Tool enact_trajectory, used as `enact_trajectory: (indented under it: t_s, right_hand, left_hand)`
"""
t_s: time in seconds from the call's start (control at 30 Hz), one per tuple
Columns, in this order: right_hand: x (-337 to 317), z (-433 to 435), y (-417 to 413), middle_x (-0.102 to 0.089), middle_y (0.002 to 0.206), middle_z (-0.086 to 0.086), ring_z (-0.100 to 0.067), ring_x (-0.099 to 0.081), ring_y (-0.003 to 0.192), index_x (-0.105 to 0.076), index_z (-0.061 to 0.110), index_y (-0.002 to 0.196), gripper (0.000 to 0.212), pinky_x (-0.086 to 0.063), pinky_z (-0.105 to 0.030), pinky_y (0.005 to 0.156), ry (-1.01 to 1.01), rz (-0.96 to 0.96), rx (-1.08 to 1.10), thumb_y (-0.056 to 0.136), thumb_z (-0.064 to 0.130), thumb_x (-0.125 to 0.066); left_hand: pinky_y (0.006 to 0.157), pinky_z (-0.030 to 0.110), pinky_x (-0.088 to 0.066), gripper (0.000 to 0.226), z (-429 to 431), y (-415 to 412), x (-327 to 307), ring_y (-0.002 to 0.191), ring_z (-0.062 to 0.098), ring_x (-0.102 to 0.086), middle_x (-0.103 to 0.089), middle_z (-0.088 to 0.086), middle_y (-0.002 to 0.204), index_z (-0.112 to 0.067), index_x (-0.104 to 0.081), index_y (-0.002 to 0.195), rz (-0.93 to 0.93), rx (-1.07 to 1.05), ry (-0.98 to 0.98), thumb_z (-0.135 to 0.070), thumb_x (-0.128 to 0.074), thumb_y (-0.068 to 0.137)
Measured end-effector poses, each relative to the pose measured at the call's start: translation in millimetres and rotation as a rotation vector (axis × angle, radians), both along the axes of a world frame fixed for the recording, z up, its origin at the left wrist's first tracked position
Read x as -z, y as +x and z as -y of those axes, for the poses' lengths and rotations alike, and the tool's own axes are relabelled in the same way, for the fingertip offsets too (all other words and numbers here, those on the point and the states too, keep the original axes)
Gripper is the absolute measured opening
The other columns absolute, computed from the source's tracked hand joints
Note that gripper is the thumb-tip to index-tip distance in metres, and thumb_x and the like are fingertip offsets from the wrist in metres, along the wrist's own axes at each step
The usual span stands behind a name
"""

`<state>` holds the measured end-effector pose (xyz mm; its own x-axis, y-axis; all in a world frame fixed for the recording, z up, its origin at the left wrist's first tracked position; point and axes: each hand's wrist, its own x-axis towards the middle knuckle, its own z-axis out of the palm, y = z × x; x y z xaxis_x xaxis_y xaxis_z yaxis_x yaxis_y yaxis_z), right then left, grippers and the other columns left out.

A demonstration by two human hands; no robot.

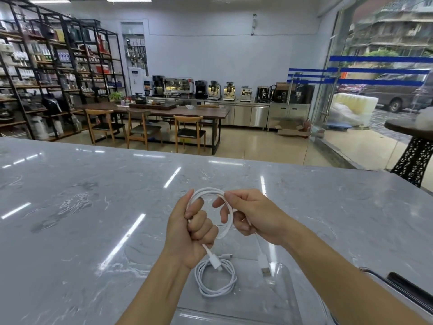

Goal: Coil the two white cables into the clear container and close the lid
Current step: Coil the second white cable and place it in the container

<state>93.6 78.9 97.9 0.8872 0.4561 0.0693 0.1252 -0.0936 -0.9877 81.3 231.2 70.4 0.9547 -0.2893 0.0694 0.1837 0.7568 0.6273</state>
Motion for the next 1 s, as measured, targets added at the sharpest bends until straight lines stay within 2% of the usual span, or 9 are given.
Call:
enact_trajectory:
  t_s: [0.13,0.23,0.37,0.43,0.57,0.7,0.83,0.9,1.0]
  right_hand:
    - [-2,0,-3,-0.054,0.062,-0.001,-0.006,-0.029,0.035,-0.056,0.013,0.079,0.032,-0.021,-0.015,0.034,0.044,-0.125,-0.043,0.095,0.035,-0.04]
    - [-3,5,-3,-0.051,0.057,0.002,-0.006,-0.025,0.037,-0.047,0.015,0.071,0.033,-0.019,-0.014,0.033,0.059,-0.153,-0.011,0.095,0.037,-0.04]
    - [-3,15,-1,-0.048,0.053,0.003,-0.005,-0.021,0.035,-0.043,0.016,0.068,0.034,-0.018,-0.013,0.031,-0.01,-0.108,0.057,0.096,0.034,-0.037]
    - [-1,17,-1,-0.047,0.054,0.002,-0.005,-0.02,0.036,-0.043,0.017,0.067,0.035,-0.018,-0.013,0.032,-0.015,-0.106,0.071,0.097,0.034,-0.036]
    - [6,13,0,-0.052,0.065,-0.001,-0.007,-0.028,0.04,-0.055,0.014,0.075,0.032,-0.023,-0.017,0.035,-0.059,-0.037,0.096,0.096,0.033,-0.039]
    - [1,25,1,-0.061,0.083,-0.002,-0.01,-0.052,0.06,-0.064,0.006,0.096,0.03,-0.041,-0.022,0.056,-0.184,0.054,0.111,0.095,0.027,-0.044]
    - [-7,46,-4,-0.052,0.064,0.0,-0.008,-0.044,0.056,-0.066,0.013,0.08,0.026,-0.037,-0.021,0.059,-0.46,0.048,0.028,0.093,0.026,-0.048]
    - [-10,53,-5,-0.042,0.05,0.006,-0.007,-0.036,0.045,-0.063,0.01,0.078,0.021,-0.034,-0.018,0.046,-0.38,-0.045,-0.074,0.092,0.023,-0.052]
    - [-14,50,-7,-0.059,0.05,-0.003,-0.012,-0.057,0.044,-0.065,0.004,0.078,0.007,-0.047,-0.017,0.045,-0.004,-0.076,-0.072,0.078,0.011,-0.064]
  left_hand:
    - [0.028,0.015,-0.015,0.046,3,2,2,0.033,0.012,-0.003,-0.005,-0.006,0.038,-0.02,-0.035,0.037,0.001,-0.021,-0.049,-0.035,-0.046,0.079]
    - [0.037,0.021,-0.036,0.043,0,7,1,0.031,0.01,-0.015,-0.021,-0.006,0.031,-0.017,-0.041,0.045,0.034,0.071,0.03,-0.034,-0.042,0.084]
    - [0.059,0.033,-0.052,0.031,-15,14,-10,0.043,0.016,-0.047,-0.048,0.003,0.048,-0.002,-0.06,0.082,0.091,0.214,0.314,-0.029,-0.043,0.084]
    - [0.054,0.03,-0.051,0.037,-16,17,-16,0.043,0.014,-0.045,-0.047,0.001,0.05,0.001,-0.058,0.09,0.101,0.196,0.404,-0.032,-0.043,0.086]
    - [0.038,0.02,-0.034,0.04,-2,18,-22,0.036,0.008,-0.027,-0.03,-0.008,0.041,-0.009,-0.055,0.07,0.134,-0.035,0.673,-0.038,-0.042,0.094]
    - [0.035,0.019,-0.026,0.039,2,21,-25,0.037,0.008,-0.024,-0.03,-0.009,0.041,-0.014,-0.045,0.063,0.155,-0.234,0.748,-0.034,-0.04,0.096]
    - [0.036,0.02,-0.024,0.039,-3,27,-28,0.037,0.009,-0.023,-0.029,-0.009,0.041,-0.015,-0.043,0.063,0.172,-0.247,0.765,-0.033,-0.039,0.097]
    - [0.036,0.02,-0.024,0.039,-1,29,-26,0.037,0.009,-0.022,-0.029,-0.009,0.041,-0.014,-0.042,0.063,0.193,-0.243,0.807,-0.032,-0.037,0.097]
    - [0.036,0.02,-0.024,0.04,7,28,-21,0.036,0.009,-0.022,-0.029,-0.01,0.04,-0.013,-0.042,0.063,0.207,-0.233,0.822,-0.032,-0.036,0.098]
